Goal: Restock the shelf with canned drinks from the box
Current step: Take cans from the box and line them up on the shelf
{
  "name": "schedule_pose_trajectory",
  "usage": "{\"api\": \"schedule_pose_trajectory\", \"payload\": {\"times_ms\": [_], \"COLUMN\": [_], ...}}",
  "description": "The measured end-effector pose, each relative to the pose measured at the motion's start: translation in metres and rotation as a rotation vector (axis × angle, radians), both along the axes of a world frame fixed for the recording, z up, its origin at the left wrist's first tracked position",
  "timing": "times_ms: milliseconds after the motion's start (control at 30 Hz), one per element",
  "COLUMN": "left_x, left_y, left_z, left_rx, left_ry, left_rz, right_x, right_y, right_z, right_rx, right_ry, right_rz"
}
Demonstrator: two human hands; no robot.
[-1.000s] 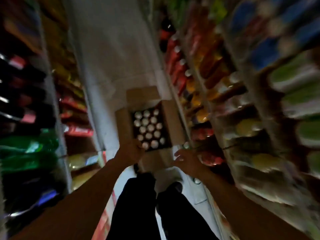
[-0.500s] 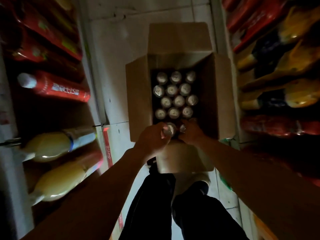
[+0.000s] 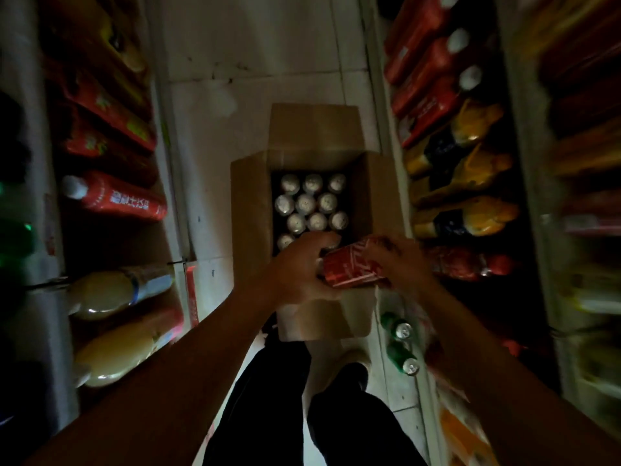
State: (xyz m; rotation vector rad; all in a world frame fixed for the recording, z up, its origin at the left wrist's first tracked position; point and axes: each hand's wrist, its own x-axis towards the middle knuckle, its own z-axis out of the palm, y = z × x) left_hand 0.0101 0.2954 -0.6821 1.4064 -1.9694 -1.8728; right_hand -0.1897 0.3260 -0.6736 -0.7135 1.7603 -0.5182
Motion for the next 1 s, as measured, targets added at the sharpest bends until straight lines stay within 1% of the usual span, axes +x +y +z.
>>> {"api": "schedule_pose_trajectory", "payload": {"times_ms": [67,133,167,233,300,367,433,467,533,600,700,733,833,867,933,1000], "left_x": [-0.023,-0.045,-0.051,-0.07,-0.085,-0.102,-0.123,-0.131,-0.157,-0.179,-0.215,-0.225,-0.257,-0.264,-0.281,-0.296], "left_y": [-0.008,-0.012,-0.012,-0.006,0.004,0.014,0.025,0.029,0.049,0.067,0.093,0.102,0.12,0.122,0.124,0.122], "left_z": [0.051,0.109,0.132,0.207,0.27,0.335,0.391,0.411,0.456,0.48,0.516,0.528,0.553,0.558,0.57,0.579], "left_rx": [-0.043,-0.092,-0.114,-0.179,-0.229,-0.276,-0.308,-0.345,-0.421,-0.443,-0.565,-0.571,-0.522,-0.553,-0.679,-0.699], "left_ry": [0.05,0.074,0.076,0.132,0.194,0.25,0.329,0.351,0.376,0.404,0.416,0.434,0.568,0.58,0.568,0.568], "left_rz": [-0.054,-0.091,-0.093,-0.063,-0.028,-0.028,-0.003,0.002,-0.076,-0.112,-0.222,-0.274,-0.401,-0.432,-0.515,-0.565], "right_x": [-0.012,-0.022,-0.023,-0.035,-0.042,-0.048,-0.055,-0.055,-0.066,-0.075,-0.093,-0.098,-0.116,-0.122,-0.137,-0.155], "right_y": [0.003,0.009,0.012,0.025,0.044,0.071,0.101,0.11,0.139,0.158,0.184,0.193,0.219,0.223,0.235,0.243], "right_z": [0.073,0.147,0.173,0.25,0.315,0.377,0.426,0.439,0.479,0.507,0.547,0.557,0.578,0.582,0.592,0.598], "right_rx": [-0.018,-0.093,-0.138,-0.285,-0.393,-0.464,-0.543,-0.578,-0.651,-0.693,-0.755,-0.766,-0.804,-0.798,-0.783,-0.76], "right_ry": [-0.099,-0.134,-0.126,-0.076,-0.077,-0.049,0.0,0.02,0.077,0.144,0.324,0.375,0.504,0.538,0.602,0.637], "right_rz": [-0.107,-0.16,-0.166,-0.202,-0.239,-0.257,-0.316,-0.344,-0.444,-0.508,-0.627,-0.662,-0.751,-0.757,-0.773,-0.784]}}
